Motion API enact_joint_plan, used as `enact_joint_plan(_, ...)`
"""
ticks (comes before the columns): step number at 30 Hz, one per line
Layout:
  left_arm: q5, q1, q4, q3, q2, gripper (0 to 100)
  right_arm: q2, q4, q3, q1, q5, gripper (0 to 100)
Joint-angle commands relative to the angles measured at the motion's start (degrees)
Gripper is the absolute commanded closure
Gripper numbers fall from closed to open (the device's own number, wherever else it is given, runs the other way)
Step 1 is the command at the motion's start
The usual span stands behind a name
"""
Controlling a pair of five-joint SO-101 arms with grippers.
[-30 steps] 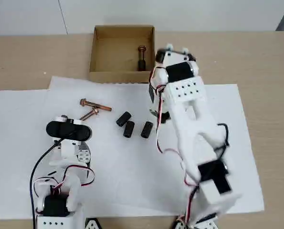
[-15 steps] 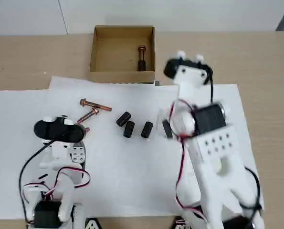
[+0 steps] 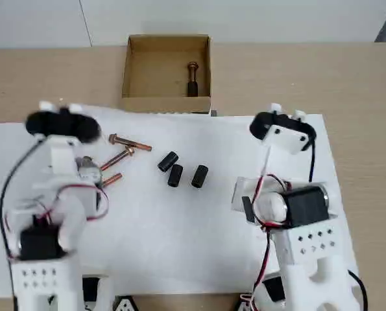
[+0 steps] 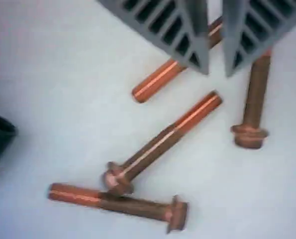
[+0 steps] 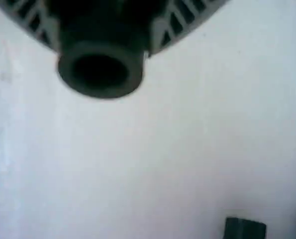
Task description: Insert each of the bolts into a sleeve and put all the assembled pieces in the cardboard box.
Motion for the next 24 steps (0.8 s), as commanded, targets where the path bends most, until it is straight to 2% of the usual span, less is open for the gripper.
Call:
enact_joint_plan(1,-0.35,-1.85,3.08,-7.16,8.88,99,-2.51,-1.1,1.14,1.8,0.62,99.5)
enact_joint_plan(9,-3.6,-2.02,11.52,-16.57,29.01,99,-4.0,-1.1,2.29,4.09,0.53,99.5)
enact_joint_plan(24,-11.16,-5.8,26.2,-46.46,65.23,99,-4.0,-1.1,2.37,5.41,0.26,99.5)
